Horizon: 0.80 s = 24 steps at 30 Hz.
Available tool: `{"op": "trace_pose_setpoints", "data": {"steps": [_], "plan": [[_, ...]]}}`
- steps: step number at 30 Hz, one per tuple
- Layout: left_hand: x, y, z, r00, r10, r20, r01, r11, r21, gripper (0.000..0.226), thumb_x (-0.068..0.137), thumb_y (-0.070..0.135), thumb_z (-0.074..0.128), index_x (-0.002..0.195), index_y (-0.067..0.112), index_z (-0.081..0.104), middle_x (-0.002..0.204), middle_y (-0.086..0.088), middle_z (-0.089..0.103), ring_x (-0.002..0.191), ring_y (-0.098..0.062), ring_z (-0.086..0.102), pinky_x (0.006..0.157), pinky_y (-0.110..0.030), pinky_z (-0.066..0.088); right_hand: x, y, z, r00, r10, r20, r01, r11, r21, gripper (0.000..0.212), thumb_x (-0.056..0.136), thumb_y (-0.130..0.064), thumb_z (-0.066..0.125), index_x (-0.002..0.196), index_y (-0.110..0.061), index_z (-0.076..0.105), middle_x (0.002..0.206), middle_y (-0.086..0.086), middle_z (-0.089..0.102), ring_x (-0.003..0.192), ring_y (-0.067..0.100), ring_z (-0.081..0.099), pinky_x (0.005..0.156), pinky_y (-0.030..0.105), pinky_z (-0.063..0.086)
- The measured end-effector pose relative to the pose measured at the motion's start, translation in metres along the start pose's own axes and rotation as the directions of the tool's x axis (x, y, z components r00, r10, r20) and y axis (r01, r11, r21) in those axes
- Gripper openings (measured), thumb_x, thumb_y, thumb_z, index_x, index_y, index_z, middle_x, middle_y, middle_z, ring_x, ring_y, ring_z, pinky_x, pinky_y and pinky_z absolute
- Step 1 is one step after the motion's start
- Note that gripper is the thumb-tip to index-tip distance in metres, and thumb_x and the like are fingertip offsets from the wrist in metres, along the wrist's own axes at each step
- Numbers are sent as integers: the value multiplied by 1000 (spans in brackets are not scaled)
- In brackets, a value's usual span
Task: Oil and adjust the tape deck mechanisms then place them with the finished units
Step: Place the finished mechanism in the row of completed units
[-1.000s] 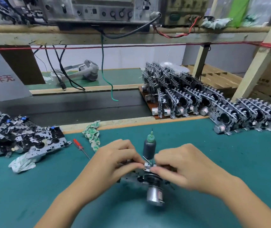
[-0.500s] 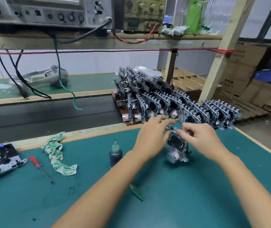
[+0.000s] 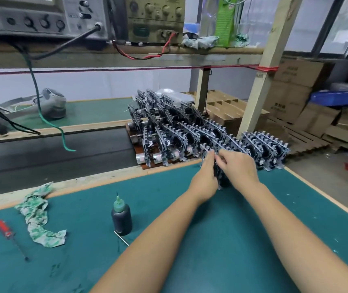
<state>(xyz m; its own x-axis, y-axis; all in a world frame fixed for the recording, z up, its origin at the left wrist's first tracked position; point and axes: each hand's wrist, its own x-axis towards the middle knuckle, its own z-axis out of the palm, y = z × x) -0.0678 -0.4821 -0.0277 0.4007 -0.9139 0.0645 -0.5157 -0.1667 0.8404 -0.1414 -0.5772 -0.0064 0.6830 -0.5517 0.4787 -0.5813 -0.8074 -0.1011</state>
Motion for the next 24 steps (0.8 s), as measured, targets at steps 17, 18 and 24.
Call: {"op": "trace_pose_setpoints", "data": {"steps": [17, 18, 24], "plan": [[23, 0, 4, 996, 2, 89, 2, 999, -47, 82, 86, -14, 31, 152, 17, -6, 159, 2, -15, 146, -16, 4, 95, -7, 18, 10, 4, 1, 999, 43, 29, -34, 962, -269, 31, 100, -38, 37, 97, -13, 55, 91, 7, 67, 83, 29, 65, 58, 30, 33], [21, 4, 1, 996, -14, 85, 18, 999, -39, 79, 87, -13, 32, 152, 14, -2, 160, -2, -8, 146, -19, 5, 104, -13, 15, 10, -2, -2, 998, 56, 19, -48, 958, -281, 29, 100, -37, 37, 103, -13, 54, 96, 7, 66, 85, 30, 64, 59, 31, 34], [-44, 29, -29, 948, -2, -318, 58, 984, 168, 29, 100, 29, 35, 112, 16, 58, 97, -9, 68, 90, -32, 61, 76, -42, 50, -30, -61, -34, 988, 153, -31, -139, 953, 268, 18, 98, -30, 43, 91, -15, 47, 83, 6, 61, 73, 31, 55, 58, 34, 30]]}}
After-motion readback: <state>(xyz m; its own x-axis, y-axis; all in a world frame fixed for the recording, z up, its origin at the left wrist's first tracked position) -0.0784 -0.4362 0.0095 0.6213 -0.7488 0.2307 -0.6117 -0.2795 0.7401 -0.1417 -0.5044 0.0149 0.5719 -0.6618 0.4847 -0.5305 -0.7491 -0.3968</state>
